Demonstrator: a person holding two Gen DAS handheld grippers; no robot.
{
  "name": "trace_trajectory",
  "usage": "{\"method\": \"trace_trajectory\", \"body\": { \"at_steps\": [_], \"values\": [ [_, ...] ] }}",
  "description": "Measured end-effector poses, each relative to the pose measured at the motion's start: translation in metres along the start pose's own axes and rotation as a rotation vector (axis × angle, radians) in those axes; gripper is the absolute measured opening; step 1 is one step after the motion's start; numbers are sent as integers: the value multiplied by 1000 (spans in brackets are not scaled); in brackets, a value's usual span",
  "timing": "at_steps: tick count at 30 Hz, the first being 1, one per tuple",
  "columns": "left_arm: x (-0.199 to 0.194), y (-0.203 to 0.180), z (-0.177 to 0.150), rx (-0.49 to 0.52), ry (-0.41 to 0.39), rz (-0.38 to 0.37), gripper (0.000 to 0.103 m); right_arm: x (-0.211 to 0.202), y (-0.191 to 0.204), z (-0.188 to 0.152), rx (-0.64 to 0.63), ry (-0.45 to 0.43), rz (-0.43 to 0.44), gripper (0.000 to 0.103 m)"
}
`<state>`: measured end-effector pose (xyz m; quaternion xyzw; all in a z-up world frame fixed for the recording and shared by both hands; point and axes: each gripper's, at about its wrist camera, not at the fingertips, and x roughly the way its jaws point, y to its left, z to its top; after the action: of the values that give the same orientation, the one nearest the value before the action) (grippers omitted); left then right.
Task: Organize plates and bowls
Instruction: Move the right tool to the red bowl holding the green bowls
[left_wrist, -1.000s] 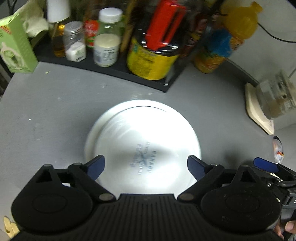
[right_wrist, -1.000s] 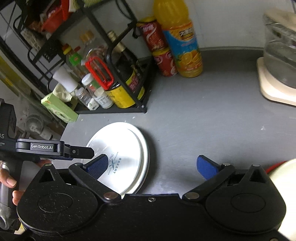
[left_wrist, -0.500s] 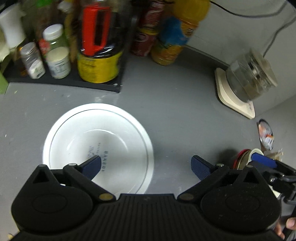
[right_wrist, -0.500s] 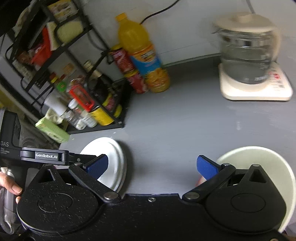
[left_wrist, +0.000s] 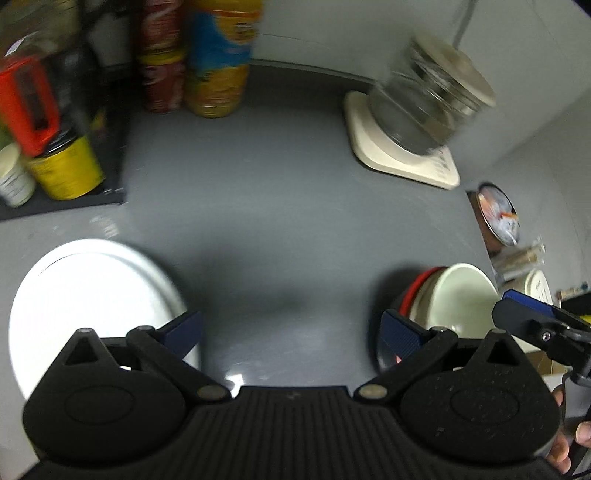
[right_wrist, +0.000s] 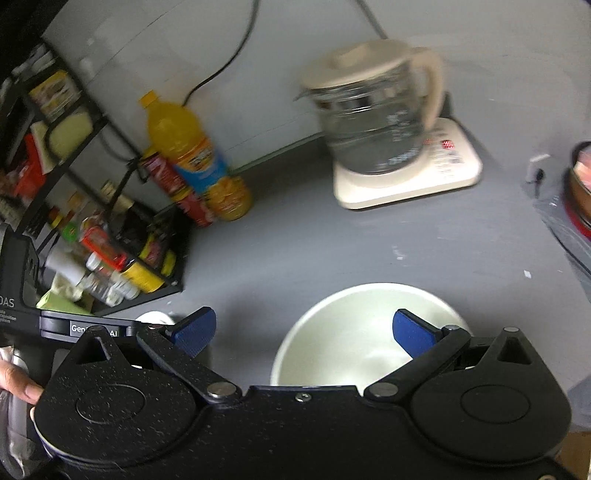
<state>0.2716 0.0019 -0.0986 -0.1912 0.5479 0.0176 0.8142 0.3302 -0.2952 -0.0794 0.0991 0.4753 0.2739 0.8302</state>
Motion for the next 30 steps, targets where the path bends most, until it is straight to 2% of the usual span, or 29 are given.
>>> {"method": "trace_trajectory", "body": {
  "at_steps": [10,19,22,25,30],
  "values": [
    [33,-58,12,150,62,-55,102,-22,-42,-13,131,-44,-103,103],
    [57,-85,13,224,111,-113,100,-26,-71,-35,247,-50,-193,103],
    [67,-90,12,237,128,-130,99,-22,-81,-45,297,-37,-199,102],
    [78,-93,11,246,150,-150,95,-15,-89,-55,350,-18,-199,99],
    [95,-91,9,230,191,-155,80,-1,-98,-72,433,20,-188,85]
  ]
}}
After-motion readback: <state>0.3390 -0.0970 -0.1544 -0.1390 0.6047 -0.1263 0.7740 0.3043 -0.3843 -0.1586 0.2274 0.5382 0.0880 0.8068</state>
